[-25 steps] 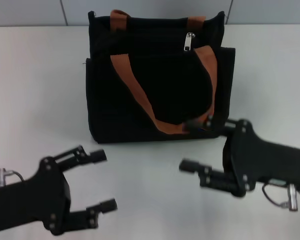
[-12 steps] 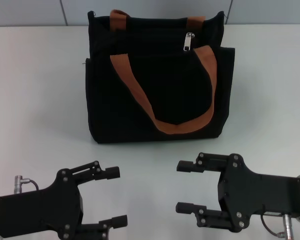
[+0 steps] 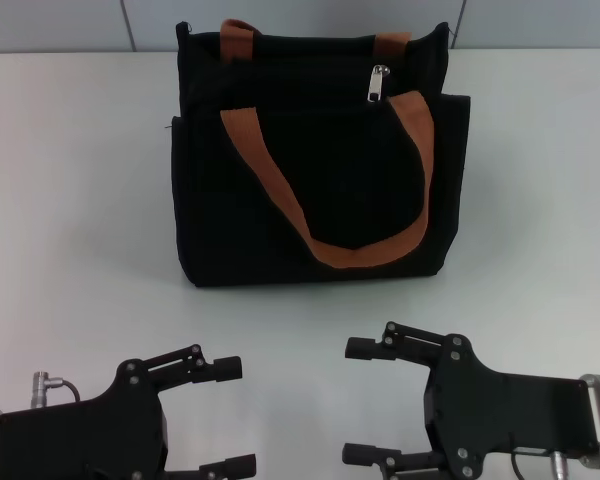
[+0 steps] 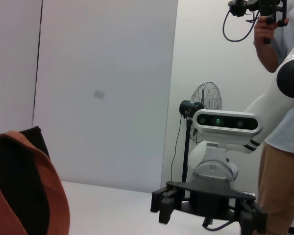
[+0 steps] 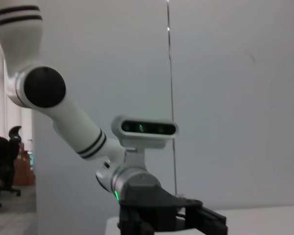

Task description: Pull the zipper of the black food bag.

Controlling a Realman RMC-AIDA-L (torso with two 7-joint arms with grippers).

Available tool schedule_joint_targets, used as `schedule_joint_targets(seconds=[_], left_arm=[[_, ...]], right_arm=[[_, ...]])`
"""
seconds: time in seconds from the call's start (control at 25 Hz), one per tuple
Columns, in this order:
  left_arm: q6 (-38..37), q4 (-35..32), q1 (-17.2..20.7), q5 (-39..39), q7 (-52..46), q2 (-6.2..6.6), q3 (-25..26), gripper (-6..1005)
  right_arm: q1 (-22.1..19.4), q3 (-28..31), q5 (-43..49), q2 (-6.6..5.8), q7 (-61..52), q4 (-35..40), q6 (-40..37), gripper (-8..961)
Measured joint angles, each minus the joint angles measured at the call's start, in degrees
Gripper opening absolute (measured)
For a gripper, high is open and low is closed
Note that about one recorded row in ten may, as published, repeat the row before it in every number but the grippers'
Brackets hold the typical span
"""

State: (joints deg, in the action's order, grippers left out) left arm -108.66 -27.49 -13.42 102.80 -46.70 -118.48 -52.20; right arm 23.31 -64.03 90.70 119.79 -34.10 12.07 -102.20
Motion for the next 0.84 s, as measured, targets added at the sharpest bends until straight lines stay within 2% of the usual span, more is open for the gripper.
schedule_joint_targets(seconds=[0.36, 0.84], left_arm=[[0.26, -0.03, 0.33, 0.03, -0.01, 0.0, -0.01, 818], [0.7, 0.35, 0.31, 0.03, 0.03, -0.09, -0.01, 818]], right_arm=[[-0.68, 0.59, -0.07, 0.01, 0.1, -0.13, -1.47, 830], [-0.37, 0.66, -0.11, 0.01, -0.28, -0.13, -1.42, 830]])
